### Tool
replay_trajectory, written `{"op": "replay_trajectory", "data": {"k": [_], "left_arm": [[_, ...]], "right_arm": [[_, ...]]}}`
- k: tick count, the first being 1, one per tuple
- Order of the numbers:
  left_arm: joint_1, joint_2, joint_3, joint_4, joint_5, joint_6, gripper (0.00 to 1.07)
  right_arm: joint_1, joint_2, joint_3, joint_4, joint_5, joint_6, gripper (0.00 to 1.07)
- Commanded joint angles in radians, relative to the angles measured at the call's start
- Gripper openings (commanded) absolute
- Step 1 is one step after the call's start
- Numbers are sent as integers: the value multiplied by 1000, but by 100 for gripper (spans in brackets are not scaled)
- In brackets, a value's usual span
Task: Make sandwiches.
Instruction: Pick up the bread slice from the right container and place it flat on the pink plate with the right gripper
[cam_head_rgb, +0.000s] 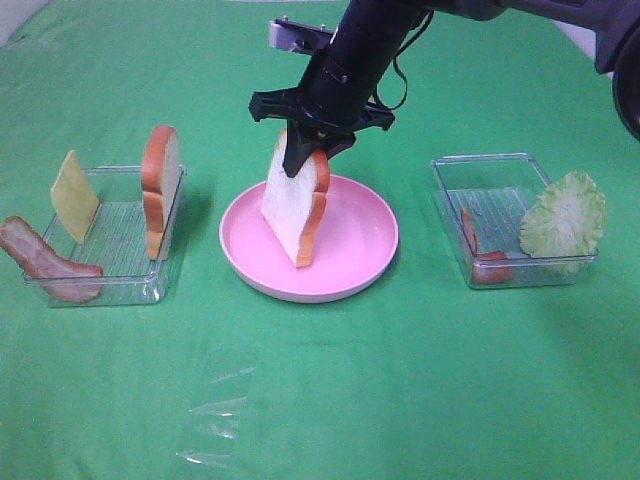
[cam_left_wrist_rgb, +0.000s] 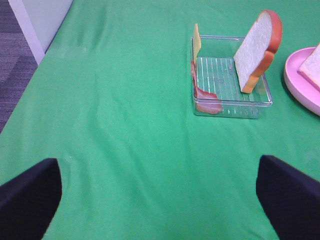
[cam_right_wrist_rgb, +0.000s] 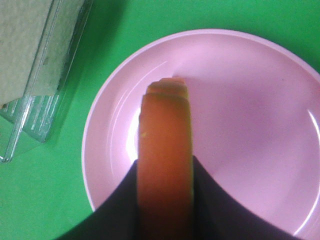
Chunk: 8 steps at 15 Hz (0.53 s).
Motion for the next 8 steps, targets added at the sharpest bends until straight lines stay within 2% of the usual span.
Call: {"op": "replay_trajectory", "data": {"k": [1,8], "left_arm": [[-4,-3,2,0,-2,0,100],[-4,-3,2,0,-2,0,100]], "right_arm": [[1,0,2,-17,11,12,0],[1,0,2,14,18,49,1]]}}
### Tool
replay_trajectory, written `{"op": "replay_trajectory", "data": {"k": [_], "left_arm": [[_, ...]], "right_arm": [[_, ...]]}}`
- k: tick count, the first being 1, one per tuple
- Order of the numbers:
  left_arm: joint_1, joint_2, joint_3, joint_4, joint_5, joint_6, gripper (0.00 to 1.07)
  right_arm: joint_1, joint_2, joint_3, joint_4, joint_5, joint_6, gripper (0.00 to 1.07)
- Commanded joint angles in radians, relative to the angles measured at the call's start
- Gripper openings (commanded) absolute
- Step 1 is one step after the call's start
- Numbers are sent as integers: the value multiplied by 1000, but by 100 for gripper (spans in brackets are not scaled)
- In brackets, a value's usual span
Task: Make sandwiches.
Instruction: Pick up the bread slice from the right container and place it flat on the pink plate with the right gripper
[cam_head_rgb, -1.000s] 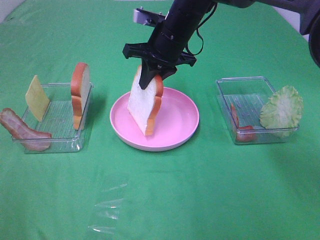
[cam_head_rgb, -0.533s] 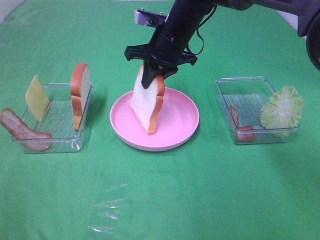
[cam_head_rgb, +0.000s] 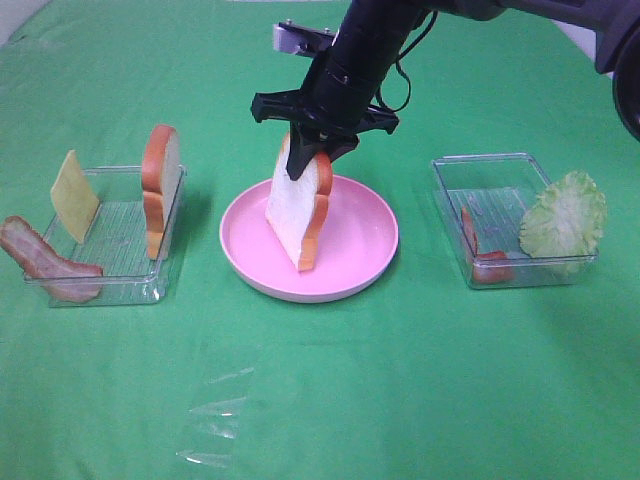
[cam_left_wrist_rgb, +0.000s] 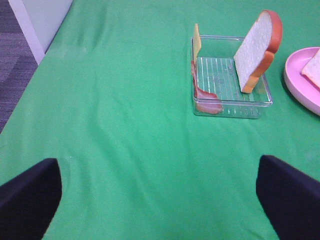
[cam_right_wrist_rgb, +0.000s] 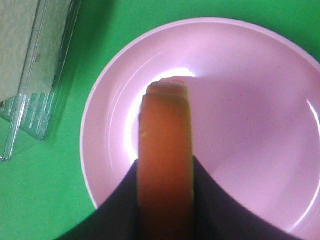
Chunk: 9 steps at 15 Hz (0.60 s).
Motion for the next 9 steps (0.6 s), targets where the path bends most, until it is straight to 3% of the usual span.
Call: {"op": "replay_trajectory", "data": {"k": [1,6,8,9], "left_arm": [[-4,-3,2,0,-2,0,100],[-4,-3,2,0,-2,0,100],[-4,-3,2,0,-2,0,100],[-4,-3,2,0,-2,0,100]], "right_arm": [[1,0,2,27,-3,2,1],[1,7,54,5,-29,2,4],[1,7,54,-73,-33,20,18],[1,7,54,-100,-28,34,35]]}}
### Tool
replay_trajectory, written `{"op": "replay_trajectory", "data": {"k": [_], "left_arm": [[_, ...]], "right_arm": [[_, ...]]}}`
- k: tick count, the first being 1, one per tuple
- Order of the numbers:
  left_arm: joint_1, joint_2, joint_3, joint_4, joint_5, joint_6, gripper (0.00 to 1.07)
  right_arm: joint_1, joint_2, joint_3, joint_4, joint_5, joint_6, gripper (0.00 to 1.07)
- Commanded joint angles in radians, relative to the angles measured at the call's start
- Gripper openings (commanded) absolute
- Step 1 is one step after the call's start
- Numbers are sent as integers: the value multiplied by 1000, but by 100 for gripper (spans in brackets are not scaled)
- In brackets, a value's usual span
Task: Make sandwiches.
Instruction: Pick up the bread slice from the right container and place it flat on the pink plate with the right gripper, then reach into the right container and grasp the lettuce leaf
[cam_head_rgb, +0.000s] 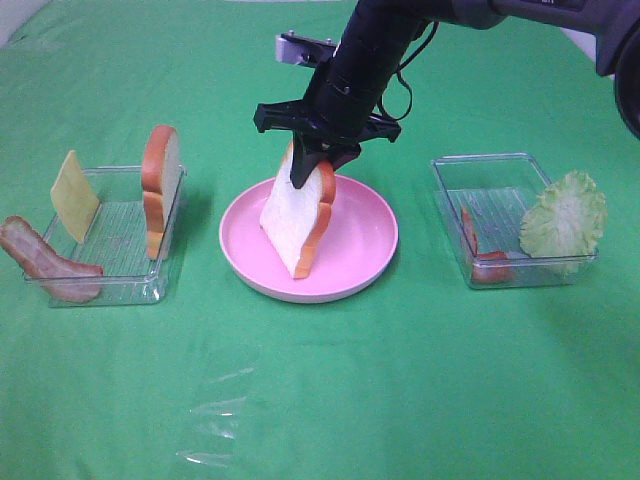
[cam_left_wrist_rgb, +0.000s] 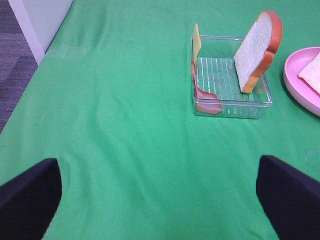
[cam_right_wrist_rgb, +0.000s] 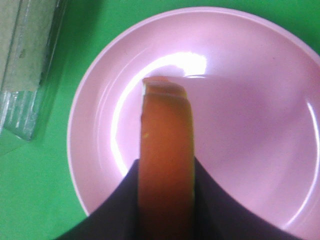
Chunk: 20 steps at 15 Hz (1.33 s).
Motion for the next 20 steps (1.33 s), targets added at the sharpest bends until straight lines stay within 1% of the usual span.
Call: {"op": "replay_trajectory", "data": {"k": [1,2,3,4,7,11,15,18,19,20], "left_arm": [[-4,-3,2,0,-2,0,100],[-4,-3,2,0,-2,0,100],[-4,-3,2,0,-2,0,100],[-4,-3,2,0,-2,0,100],[-4,-3,2,0,-2,0,100],[-4,-3,2,0,-2,0,100],[-4,-3,2,0,-2,0,100],[-4,-3,2,0,-2,0,100],[-4,-3,2,0,-2,0,100],[-4,-3,2,0,-2,0,100]], "right_arm": [[1,5,14,-89,-1,36,56],[1,5,14,-99,3,30,75],[1,0,14,-127,21,10,91],[1,-11,12,-149,41,-6,93],[1,-65,6,-227,64,-11,93],[-8,-169,-41,-336,143,17,93],[-131,-272,-38,-348,212,20,93],[-251,-341,26,-351,233,13,93],[-267,-349,39,-350,233,13,93],[-302,-369,75,-349,233,13,93]]}}
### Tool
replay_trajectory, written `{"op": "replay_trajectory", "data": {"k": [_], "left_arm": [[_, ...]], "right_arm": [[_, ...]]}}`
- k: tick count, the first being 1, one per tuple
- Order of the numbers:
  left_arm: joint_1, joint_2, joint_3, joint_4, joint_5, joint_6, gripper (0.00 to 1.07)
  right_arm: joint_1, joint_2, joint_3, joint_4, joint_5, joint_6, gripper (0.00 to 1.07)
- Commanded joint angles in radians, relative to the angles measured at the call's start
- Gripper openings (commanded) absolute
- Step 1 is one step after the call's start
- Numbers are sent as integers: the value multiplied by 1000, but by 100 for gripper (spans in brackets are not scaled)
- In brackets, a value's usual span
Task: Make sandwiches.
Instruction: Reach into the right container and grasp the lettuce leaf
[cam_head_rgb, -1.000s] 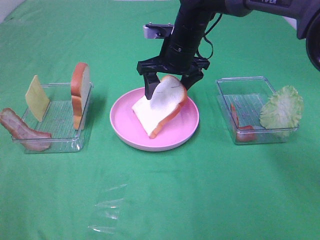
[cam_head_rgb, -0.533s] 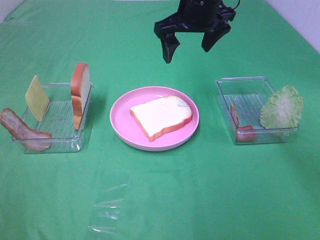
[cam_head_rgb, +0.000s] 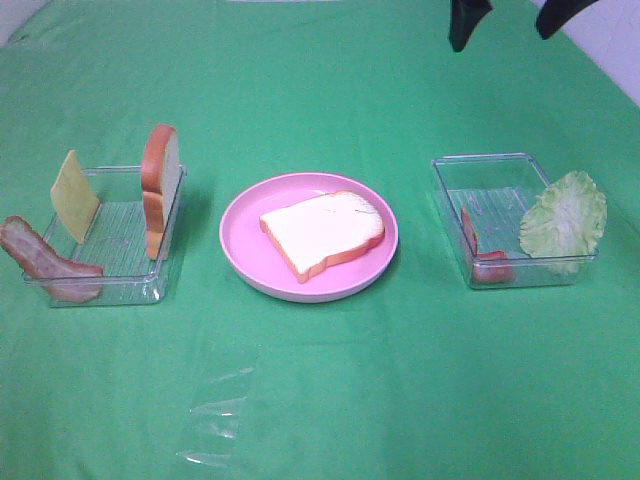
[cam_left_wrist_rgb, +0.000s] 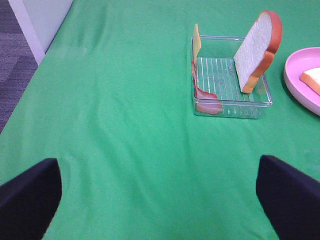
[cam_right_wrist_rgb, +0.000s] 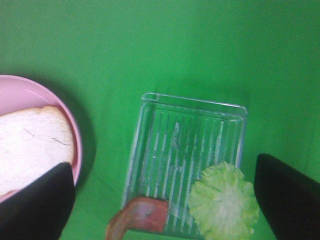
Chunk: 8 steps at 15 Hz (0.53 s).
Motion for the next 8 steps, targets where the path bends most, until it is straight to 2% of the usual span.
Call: {"op": "replay_trajectory", "data": {"k": [1,3,4,8], "left_arm": [[-4,-3,2,0,-2,0,100],[-4,-3,2,0,-2,0,100],[-4,-3,2,0,-2,0,100],[-4,-3,2,0,-2,0,100]], "right_arm": [[-75,-46,87,-3,117,-2,93],[-138,-61,172,15,117,-1,93],[-181,-61,265,31,106,-1,93],[-206,-61,464,50,-26,-4,93]]}}
